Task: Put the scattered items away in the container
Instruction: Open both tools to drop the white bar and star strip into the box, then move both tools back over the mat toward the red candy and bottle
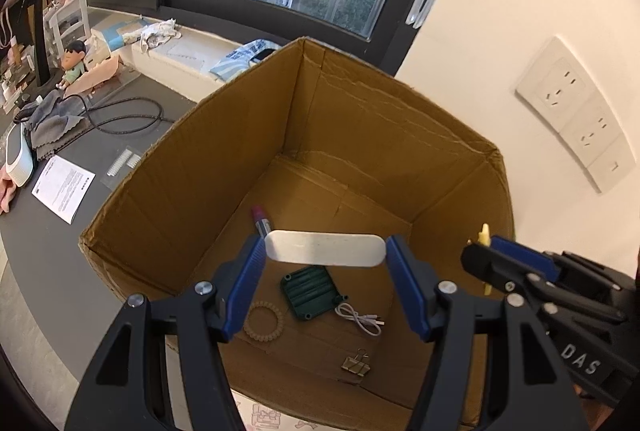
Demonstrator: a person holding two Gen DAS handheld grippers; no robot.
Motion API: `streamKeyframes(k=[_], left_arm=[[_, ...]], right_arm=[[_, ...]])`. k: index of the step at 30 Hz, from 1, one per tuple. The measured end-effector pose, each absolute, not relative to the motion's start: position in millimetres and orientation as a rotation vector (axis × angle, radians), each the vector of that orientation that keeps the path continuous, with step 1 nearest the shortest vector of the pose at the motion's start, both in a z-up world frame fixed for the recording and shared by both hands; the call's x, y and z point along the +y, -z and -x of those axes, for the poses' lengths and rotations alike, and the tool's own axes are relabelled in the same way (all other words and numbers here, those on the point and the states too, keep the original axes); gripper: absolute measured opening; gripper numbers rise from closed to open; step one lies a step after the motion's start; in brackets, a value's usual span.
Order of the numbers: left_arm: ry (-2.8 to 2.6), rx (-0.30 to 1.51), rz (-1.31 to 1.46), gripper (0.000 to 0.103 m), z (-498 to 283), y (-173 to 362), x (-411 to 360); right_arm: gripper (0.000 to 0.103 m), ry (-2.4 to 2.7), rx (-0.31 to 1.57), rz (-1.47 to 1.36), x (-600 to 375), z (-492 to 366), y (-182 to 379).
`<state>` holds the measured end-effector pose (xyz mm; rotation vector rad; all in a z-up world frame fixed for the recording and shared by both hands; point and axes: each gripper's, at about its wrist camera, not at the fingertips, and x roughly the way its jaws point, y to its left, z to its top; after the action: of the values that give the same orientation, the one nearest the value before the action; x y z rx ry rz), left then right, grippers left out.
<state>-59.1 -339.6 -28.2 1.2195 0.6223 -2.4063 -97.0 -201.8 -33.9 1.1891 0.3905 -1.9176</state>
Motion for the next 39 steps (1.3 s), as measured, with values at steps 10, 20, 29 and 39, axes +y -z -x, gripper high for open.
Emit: streamKeyframes(k=[10, 20, 29, 39], left_arm=[[2.361, 0.611, -1.256, 0.062, 63.3, 34.2, -338.2], [2.335, 0.590, -1.235, 0.083, 64.9, 32.8, -336.9], [2.374, 0.542, -1.196, 0.090, 60.2, 23.4, -328.2], [2.449, 0.527, -1.105, 0.090, 47.7, 0.3, -316.3]], right_arm=[[0.031, 1.932, 0.379, -1.215, -196.9, 99.2, 40.2], [0.089, 1.985, 0.342, -1.204, -185.8, 102.0, 33.2], [0.103, 2.047, 0.309, -1.232, -170.0, 108.8, 30.9], [0.103, 2.088, 0.231, -1.206, -153.6, 102.8, 15.3]])
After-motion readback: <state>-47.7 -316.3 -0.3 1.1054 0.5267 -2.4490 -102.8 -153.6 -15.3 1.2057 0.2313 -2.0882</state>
